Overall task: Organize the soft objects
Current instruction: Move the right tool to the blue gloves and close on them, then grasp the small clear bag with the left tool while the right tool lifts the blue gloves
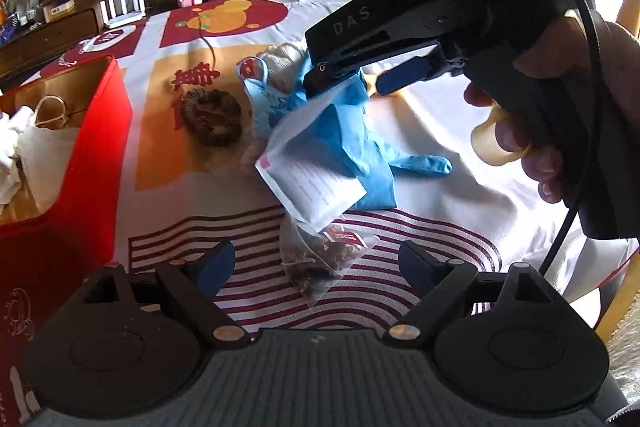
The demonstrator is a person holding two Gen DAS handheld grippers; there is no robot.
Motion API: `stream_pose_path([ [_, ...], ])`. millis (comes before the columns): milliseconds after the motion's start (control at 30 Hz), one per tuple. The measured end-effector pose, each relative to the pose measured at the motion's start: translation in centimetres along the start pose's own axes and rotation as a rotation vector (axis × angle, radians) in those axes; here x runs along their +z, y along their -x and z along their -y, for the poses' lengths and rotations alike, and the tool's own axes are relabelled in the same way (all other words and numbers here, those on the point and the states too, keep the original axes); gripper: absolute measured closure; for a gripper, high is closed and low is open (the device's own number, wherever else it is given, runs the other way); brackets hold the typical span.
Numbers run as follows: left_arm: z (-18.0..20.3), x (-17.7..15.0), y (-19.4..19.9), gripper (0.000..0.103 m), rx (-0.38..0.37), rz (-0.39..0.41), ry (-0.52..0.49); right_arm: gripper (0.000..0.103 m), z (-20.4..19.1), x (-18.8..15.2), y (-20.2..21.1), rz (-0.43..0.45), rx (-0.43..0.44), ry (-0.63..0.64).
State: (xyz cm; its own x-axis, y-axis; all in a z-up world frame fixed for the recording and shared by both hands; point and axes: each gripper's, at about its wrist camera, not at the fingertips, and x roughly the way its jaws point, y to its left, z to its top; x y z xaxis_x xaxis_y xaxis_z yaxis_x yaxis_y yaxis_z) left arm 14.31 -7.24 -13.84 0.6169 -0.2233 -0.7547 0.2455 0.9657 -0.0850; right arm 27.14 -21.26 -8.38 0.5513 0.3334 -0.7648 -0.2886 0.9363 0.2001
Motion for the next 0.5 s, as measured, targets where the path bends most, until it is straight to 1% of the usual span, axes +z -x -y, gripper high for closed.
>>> stream_pose_path([
  [67, 0.01, -0.04, -0.18, 0.014, -0.009, 0.002, 0.000, 0.052, 0.05, -0.03, -0.03, 0.001, -0.003, -0.002],
  [100, -0.01, -0.06, -0.21, 0.016, -0.014, 0.003, 0.000, 0.054, 0.02, -0.02, 0.00, 0.004, -0.006, -0.001],
  [133, 0.00, -0.06, -0.25, 0.022, -0.018, 0.004, 0.000, 0.057, 0.03, -0.02, 0.06, 0.006, -0.010, -0.002],
  [167, -0.03, -0.06, -0.34, 0.025, -0.024, 0.001, 0.001, 0.062, 0.03, 0.00, 0.08, 0.007, -0.009, -0.003],
  [333, 0.02, 0.05, -0.46, 0.044, -0.022, 0.007, -0.007, 0.076, 0.19, -0.08, 0.09, 0.005, -0.007, -0.009],
  [367, -0.02, 0.11, -0.50, 0.047, -0.020, 0.008, -0.006, 0.080, 0.20, -0.06, 0.10, 0.006, -0.010, -0.009],
  [433, -0.13, 0.20, -0.49, 0.061, -0.018, 0.010, -0.004, 0.082, 0.23, -0.06, 0.15, 0.009, -0.013, -0.014],
  [500, -0.36, 0.26, -0.49, 0.066, -0.022, 0.008, 0.004, 0.086, 0.19, -0.11, 0.34, 0.011, -0.010, -0.012],
])
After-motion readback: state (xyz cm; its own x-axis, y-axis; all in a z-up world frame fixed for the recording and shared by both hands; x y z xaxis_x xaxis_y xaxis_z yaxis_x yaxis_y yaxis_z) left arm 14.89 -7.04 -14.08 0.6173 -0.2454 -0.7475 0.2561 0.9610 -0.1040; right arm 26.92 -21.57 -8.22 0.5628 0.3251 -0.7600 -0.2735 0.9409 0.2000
